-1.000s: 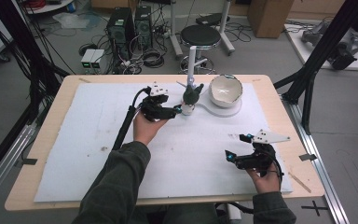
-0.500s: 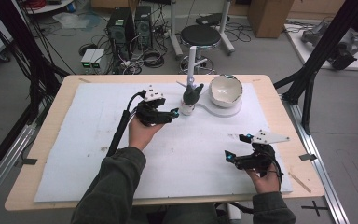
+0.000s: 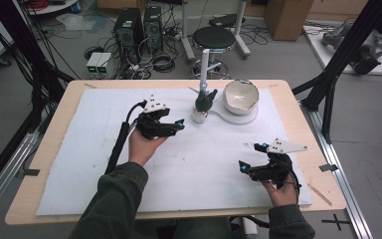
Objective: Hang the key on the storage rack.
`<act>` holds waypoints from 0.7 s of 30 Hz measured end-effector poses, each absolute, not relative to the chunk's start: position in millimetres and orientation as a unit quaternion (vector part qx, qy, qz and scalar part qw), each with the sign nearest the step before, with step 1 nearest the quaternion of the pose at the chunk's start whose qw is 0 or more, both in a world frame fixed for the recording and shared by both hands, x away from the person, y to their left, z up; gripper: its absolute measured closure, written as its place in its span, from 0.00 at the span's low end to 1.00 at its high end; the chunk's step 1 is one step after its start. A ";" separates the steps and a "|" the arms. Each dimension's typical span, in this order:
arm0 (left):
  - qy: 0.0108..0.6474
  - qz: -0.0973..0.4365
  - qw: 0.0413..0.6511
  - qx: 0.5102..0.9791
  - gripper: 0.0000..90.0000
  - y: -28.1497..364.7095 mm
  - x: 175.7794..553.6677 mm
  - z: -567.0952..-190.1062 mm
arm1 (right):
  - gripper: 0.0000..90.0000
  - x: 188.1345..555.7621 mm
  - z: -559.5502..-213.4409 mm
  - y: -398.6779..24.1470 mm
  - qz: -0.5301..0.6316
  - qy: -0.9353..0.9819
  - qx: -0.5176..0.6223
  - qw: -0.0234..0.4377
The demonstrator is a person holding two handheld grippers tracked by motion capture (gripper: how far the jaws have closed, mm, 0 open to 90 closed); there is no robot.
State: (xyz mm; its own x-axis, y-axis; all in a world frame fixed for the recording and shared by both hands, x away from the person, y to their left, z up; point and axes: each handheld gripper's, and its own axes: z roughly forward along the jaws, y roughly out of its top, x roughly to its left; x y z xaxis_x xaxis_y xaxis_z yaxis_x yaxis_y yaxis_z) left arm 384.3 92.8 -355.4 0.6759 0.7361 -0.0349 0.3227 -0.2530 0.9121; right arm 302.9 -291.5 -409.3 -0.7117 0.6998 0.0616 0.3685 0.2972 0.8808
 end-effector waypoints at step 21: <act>0.347 0.211 0.504 0.762 0.35 119.0 363.7 -356.6 | 0.10 302.3 -409.8 -290.6 0.484 0.786 0.344 0.174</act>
State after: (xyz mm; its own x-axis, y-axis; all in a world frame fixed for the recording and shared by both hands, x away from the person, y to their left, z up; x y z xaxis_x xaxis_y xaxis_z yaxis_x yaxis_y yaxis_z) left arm 363.7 119.0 -356.6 0.6702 0.7417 -0.0280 0.3161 -0.2511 0.9149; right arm 302.3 -290.6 -409.8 -0.7031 0.7087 0.0593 0.3722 0.2956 0.8798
